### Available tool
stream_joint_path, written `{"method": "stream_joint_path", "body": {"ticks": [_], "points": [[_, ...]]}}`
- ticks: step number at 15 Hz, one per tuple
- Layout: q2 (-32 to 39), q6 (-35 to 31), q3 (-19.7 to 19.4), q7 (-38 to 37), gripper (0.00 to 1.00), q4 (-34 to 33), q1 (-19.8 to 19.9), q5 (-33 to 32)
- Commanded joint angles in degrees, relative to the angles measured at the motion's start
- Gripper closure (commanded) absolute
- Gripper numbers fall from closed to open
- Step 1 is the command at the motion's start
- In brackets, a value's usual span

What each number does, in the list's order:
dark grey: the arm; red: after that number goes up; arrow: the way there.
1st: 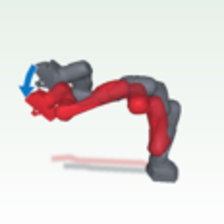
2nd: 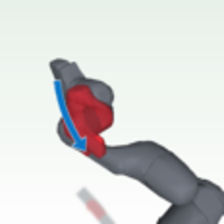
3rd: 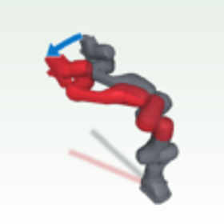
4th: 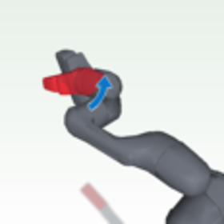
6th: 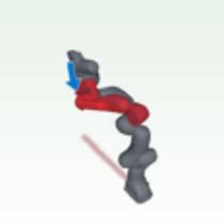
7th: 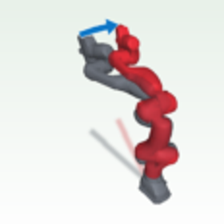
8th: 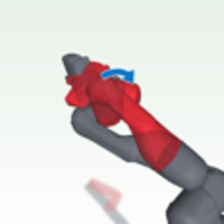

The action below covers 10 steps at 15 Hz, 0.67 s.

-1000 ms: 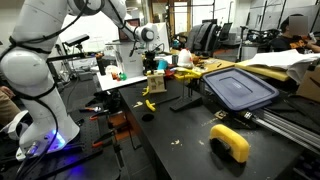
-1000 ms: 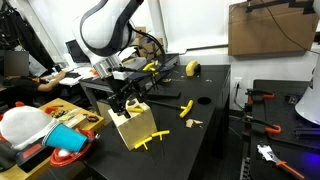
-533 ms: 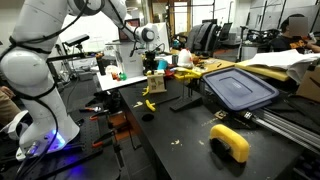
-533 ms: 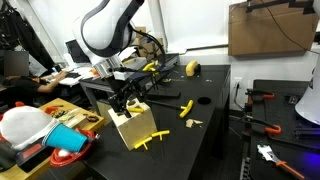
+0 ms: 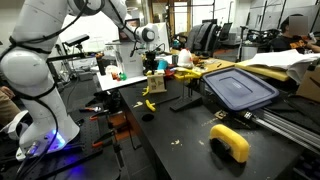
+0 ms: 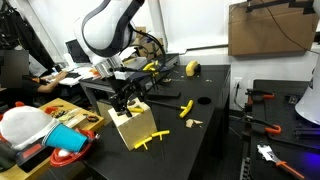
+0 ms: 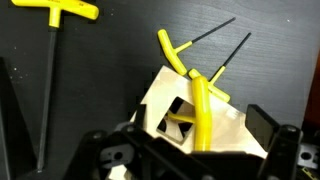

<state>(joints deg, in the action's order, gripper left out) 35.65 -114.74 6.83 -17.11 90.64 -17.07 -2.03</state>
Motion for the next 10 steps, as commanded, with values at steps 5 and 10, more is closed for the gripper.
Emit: {"method": "stream_joint_path", "body": {"ticks": [5,10], "points": [[0.35,2.44,-0.55,0.02,0.0,-1.76,-0.56,-0.45],[0.08,0.26,-0.3,0.06,0.0,-0.24,-0.28,0.18]]}}
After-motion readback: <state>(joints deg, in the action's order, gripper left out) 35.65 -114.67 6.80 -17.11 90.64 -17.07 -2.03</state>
